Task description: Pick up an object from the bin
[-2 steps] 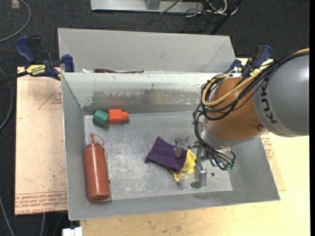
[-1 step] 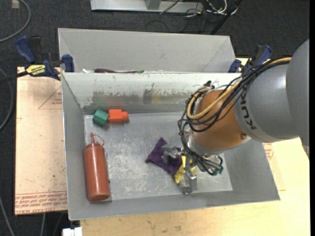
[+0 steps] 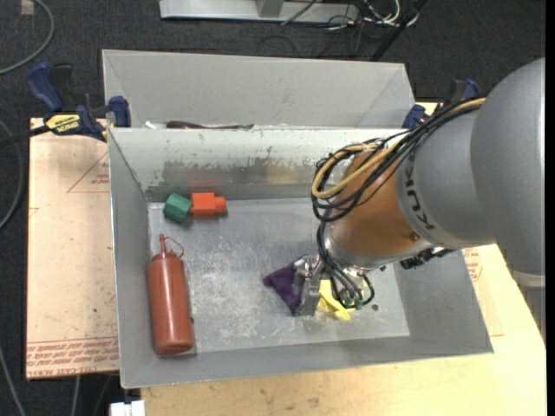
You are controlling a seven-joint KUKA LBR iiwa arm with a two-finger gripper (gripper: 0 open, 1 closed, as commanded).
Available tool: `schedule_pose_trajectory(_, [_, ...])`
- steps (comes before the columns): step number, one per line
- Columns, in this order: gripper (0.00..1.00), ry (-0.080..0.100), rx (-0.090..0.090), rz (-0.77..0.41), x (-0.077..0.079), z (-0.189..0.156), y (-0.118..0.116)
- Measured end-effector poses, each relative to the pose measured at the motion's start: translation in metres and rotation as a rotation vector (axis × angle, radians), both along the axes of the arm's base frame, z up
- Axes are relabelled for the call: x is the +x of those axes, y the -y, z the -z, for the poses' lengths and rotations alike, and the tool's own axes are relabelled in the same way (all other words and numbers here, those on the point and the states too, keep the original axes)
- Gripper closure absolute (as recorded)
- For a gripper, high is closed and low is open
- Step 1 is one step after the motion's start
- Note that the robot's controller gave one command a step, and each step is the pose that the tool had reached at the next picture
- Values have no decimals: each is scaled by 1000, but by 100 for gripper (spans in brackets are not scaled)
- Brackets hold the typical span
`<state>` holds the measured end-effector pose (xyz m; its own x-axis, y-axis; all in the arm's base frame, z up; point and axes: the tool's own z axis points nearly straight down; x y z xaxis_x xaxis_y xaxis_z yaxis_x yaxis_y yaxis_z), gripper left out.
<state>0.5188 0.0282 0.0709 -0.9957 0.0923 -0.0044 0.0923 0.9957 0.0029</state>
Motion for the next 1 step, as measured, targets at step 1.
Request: schedule_pose_trajectory(1, [100,0,0,0,0,0,0])
